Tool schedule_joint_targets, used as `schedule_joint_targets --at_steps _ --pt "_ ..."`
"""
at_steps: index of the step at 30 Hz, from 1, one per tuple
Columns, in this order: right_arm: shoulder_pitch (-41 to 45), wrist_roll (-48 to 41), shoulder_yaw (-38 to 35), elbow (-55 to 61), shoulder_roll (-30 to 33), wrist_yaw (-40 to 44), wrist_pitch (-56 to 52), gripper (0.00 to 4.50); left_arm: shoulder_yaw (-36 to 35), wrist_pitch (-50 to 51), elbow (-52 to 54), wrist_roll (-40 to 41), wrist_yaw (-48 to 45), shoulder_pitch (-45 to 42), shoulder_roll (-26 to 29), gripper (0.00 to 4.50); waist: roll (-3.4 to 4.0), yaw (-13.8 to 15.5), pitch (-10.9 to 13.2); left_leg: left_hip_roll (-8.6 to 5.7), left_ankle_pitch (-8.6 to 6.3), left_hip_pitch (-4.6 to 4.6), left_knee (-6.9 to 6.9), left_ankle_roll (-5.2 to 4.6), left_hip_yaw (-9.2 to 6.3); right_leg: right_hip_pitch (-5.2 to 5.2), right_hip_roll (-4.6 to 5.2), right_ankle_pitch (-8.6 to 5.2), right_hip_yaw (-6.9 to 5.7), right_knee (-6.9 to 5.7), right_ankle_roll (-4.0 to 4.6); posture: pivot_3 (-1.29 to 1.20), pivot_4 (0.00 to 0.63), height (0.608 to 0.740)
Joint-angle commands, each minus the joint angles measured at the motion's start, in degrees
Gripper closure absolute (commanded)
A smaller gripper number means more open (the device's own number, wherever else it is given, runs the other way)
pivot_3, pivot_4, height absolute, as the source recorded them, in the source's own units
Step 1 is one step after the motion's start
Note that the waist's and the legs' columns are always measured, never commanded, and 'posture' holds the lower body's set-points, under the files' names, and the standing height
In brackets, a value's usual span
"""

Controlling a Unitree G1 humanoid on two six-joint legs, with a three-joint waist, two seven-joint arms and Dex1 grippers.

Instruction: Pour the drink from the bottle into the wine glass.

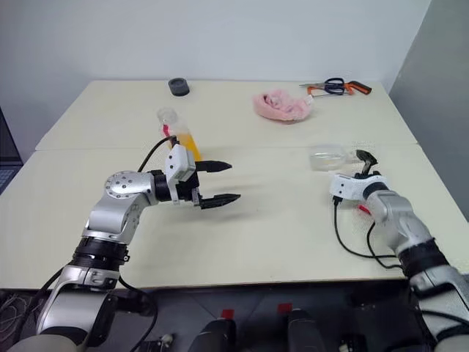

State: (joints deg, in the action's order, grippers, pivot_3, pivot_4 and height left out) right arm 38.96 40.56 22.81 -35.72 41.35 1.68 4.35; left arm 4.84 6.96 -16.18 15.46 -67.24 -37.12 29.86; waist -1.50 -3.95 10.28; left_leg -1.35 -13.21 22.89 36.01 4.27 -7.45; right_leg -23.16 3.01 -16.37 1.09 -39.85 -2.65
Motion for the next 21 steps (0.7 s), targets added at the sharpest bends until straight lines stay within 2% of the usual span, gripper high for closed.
schedule_joint_targets --at_steps 1,7,14,17,21 --pt "6.29 3.44 2.28 -10.68 -1.41 -5.46 4.24 0.0 -0.09 -0.93 1.33 0.3 -0.43 -1.3 -0.2 0.04 0.0 -0.09 0.0 0.0 0.0 0.0 -0.01 0.0 0.0 0.0 0.0 0.0 0.0 0.01 0.0 0.0 0.15 0.74" --pt "15.14 6.75 6.61 -27.83 -5.85 -11.1 7.41 0.0 -0.32 -1.31 1.16 0.41 0.2 -1.33 -0.72 0.04 0.0 -0.77 0.0 0.01 0.01 -0.01 -0.02 0.02 0.01 0.0 0.0 0.0 0.02 0.0 0.0 0.0 0.15 0.74" --pt "21.37 8.6 9.41 -38.54 -9.04 -16.09 6.12 0.0 -0.56 -1.61 1.17 0.33 1.08 -1.17 -1.12 0.04 0.01 -0.9 0.0 0.0 0.02 -0.03 -0.01 0.04 0.02 0.0 0.0 0.0 0.05 -0.02 0.01 0.0 0.15 0.74" --pt "22.89 8.02 9.54 -40.62 -10.06 -15.38 6.08 0.64 -0.41 -1.71 1.58 0.24 1.35 -0.9 -1.18 0.0 0.01 -0.94 0.0 0.0 0.03 -0.03 -0.01 0.05 0.02 0.0 0.0 0.01 0.05 -0.02 0.01 0.0 0.15 0.74" --pt "23.91 6.82 9.15 -42.04 -11.14 -12.81 5.45 2.03 -0.25 -1.4 2.77 0.08 1.97 -0.28 -0.83 0.0 0.01 -1.02 0.0 0.0 0.02 -0.03 -0.02 0.04 0.01 0.0 0.0 0.01 0.06 -0.02 0.01 0.0 0.15 0.74"
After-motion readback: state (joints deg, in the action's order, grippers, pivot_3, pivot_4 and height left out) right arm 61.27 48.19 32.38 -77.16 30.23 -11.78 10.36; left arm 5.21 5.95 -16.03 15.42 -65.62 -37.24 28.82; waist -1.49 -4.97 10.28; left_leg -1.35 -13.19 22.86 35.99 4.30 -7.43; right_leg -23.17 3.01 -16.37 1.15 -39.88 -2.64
